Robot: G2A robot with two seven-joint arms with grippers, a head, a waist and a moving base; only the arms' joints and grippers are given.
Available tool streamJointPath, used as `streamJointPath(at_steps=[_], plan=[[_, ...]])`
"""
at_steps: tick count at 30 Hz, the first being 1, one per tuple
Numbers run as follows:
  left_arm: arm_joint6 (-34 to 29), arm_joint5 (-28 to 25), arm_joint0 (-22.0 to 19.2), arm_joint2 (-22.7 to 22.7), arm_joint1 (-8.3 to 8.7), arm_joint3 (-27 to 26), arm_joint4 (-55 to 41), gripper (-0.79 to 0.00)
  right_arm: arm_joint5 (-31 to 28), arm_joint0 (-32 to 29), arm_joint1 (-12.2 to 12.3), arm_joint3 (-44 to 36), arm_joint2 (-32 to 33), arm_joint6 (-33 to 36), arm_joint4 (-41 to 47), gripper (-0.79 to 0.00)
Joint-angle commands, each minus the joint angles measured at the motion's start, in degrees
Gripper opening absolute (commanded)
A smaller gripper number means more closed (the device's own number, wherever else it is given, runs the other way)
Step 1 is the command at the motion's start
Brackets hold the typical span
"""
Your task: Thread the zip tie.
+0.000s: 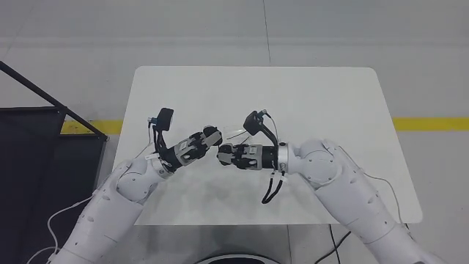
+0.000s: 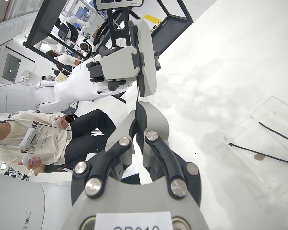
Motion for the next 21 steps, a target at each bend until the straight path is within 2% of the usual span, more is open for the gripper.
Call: streamJointPath(at_steps=[1,2,9,14,18,21], plan=[[0.0,0.0,0.0,-0.1,-0.06,-0.1,0.1,-0.785,-0.1,-0.1,0.0,0.0,0.2,0.3,0.2,-0.123],[0.0,0.0,0.1,-0.2,-0.10,-0.1,0.2,-0.785,-0.2,-0.1,0.0,0.1,0.3,0.4,0.3,-0.003],[0.4,-0.2,0.5,-2.4,0.03,0.0,1.1,-0.785,-0.6,-2.4,1.3,-0.7,4.8,0.9,0.6,0.000],[-0.1,-1.3,1.8,-5.3,0.54,-0.2,1.0,-0.785,2.3,-4.6,3.0,-2.6,10.0,5.8,1.3,0.000],[-1.6,-2.6,2.8,-7.1,0.98,-0.3,0.6,-0.785,9.7,-3.9,3.7,-3.0,12.1,8.6,-2.2,0.000],[-2.8,-3.7,3.5,-8.0,1.25,-0.5,0.2,-0.785,16.2,-1.5,3.5,-1.9,11.2,11.1,-4.5,0.000]])
